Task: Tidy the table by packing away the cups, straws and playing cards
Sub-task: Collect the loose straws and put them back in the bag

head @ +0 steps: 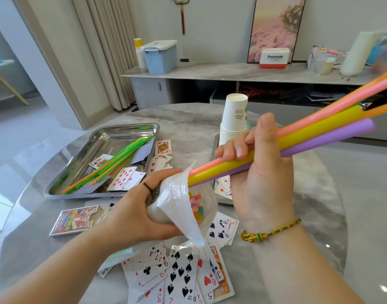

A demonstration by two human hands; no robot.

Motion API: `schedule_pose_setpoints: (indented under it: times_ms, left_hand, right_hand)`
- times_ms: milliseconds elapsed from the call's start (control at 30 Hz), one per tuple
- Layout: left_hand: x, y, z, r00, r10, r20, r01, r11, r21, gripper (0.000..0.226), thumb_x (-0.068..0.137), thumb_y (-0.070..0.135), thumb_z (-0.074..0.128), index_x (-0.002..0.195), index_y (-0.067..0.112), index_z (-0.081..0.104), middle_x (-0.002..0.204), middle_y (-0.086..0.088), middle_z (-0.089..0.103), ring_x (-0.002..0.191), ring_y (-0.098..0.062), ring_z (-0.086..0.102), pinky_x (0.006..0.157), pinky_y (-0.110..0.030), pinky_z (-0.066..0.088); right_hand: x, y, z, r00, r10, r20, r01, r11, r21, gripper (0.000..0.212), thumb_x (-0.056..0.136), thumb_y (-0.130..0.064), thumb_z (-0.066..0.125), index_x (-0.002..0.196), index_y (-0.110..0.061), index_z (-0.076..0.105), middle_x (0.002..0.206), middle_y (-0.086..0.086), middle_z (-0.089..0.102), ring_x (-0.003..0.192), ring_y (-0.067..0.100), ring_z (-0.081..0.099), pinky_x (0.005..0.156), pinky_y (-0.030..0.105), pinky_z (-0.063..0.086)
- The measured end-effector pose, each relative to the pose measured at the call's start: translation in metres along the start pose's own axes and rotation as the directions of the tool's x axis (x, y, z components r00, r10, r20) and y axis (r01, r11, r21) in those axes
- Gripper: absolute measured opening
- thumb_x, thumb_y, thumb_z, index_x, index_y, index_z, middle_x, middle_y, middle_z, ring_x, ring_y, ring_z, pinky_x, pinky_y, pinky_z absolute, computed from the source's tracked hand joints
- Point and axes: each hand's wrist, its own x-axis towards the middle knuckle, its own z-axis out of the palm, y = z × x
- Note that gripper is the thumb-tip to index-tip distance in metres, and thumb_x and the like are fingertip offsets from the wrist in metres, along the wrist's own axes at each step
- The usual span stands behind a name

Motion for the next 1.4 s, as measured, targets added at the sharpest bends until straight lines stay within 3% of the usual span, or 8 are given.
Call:
schedule_pose_setpoints:
  times_ms: [267,667,767,833,1067,1167,1267,1400]
  left_hand:
    - [0.002,-0.007,-0.009,0.998,-0.019,0.064,0.029,0.986,-0.166,0.086,0.029,0.057,0.083,0.105,0.031,0.056,0.108,0.023,0.063,0.096,0.004,0.060,0.078,-0.008,0.046]
    - [0.011,-0.007,-0.011,0.980,-0.107,0.167,0.149,0.952,-0.266,0.097,0.033,0.058,0.083,0.120,0.029,0.049,0.124,0.005,0.058,0.115,-0.013,0.056,0.097,-0.032,0.047]
    - [0.020,-0.001,-0.015,0.947,-0.275,0.167,0.315,0.899,-0.305,0.041,0.073,0.054,0.059,0.108,0.032,0.063,0.119,0.001,0.064,0.111,-0.016,0.059,0.100,-0.043,0.042]
    - [0.029,0.001,-0.014,0.896,-0.415,0.158,0.443,0.852,-0.279,0.039,0.082,0.053,0.041,0.086,0.031,0.073,0.098,0.003,0.072,0.093,-0.013,0.066,0.092,-0.037,0.046]
    - [0.047,0.003,-0.006,0.868,-0.463,0.182,0.497,0.817,-0.292,0.043,0.087,0.010,0.050,0.048,0.018,0.066,0.043,0.008,0.057,0.038,0.000,0.049,0.040,-0.010,0.041]
    - [0.048,0.007,-0.002,0.892,-0.431,0.135,0.450,0.829,-0.332,0.038,0.088,0.008,0.049,0.054,0.016,0.062,0.044,0.009,0.057,0.038,0.000,0.048,0.039,-0.009,0.040]
    - [0.049,0.006,0.002,0.916,-0.395,0.075,0.401,0.880,-0.256,0.036,0.088,0.014,0.051,0.056,0.020,0.066,0.052,0.007,0.060,0.045,-0.004,0.051,0.048,-0.016,0.045]
    - [0.053,0.005,0.001,0.907,-0.419,-0.043,0.375,0.849,-0.373,0.031,0.089,0.015,0.048,0.061,0.017,0.061,0.050,0.003,0.060,0.042,-0.007,0.053,0.044,-0.016,0.045]
  right_hand:
    - [0.006,-0.012,-0.004,0.994,-0.096,-0.054,0.098,0.994,0.041,0.035,0.079,-0.033,0.049,0.048,-0.018,0.043,0.038,-0.007,0.038,0.035,0.010,0.042,0.048,0.021,0.048]
    - [-0.005,0.007,-0.001,0.999,0.015,0.030,-0.018,0.997,0.080,0.036,0.078,-0.032,0.049,0.044,-0.021,0.049,0.037,-0.008,0.041,0.036,0.009,0.046,0.050,0.024,0.050]
    - [-0.005,0.008,-0.001,0.999,0.030,0.022,-0.032,0.998,0.062,0.036,0.077,-0.033,0.049,0.044,-0.021,0.048,0.037,-0.008,0.040,0.036,0.009,0.045,0.050,0.024,0.050]
    - [-0.004,0.008,-0.002,0.999,0.040,0.025,-0.041,0.998,0.057,0.036,0.077,-0.033,0.049,0.043,-0.022,0.048,0.037,-0.008,0.040,0.036,0.009,0.044,0.049,0.024,0.049]
    - [-0.008,0.017,-0.006,0.999,0.041,-0.017,-0.041,0.999,-0.015,0.038,0.075,-0.042,0.055,0.043,-0.023,0.052,0.040,-0.008,0.046,0.043,0.010,0.053,0.059,0.027,0.053]
    - [-0.011,0.026,-0.009,0.996,0.031,-0.079,-0.048,0.973,-0.225,0.035,0.074,-0.043,0.053,0.044,-0.024,0.059,0.052,-0.009,0.061,0.061,0.004,0.060,0.066,0.018,0.048]
    - [-0.016,0.030,-0.013,1.000,-0.001,0.031,0.013,0.915,-0.403,0.022,0.073,-0.037,0.057,0.058,-0.024,0.066,0.065,-0.016,0.066,0.066,-0.009,0.058,0.061,0.005,0.043]
    - [-0.011,0.030,-0.022,0.960,0.230,0.160,-0.119,0.851,-0.512,0.009,0.083,-0.018,0.057,0.087,-0.012,0.063,0.083,-0.020,0.062,0.066,-0.014,0.057,0.054,0.001,0.042]
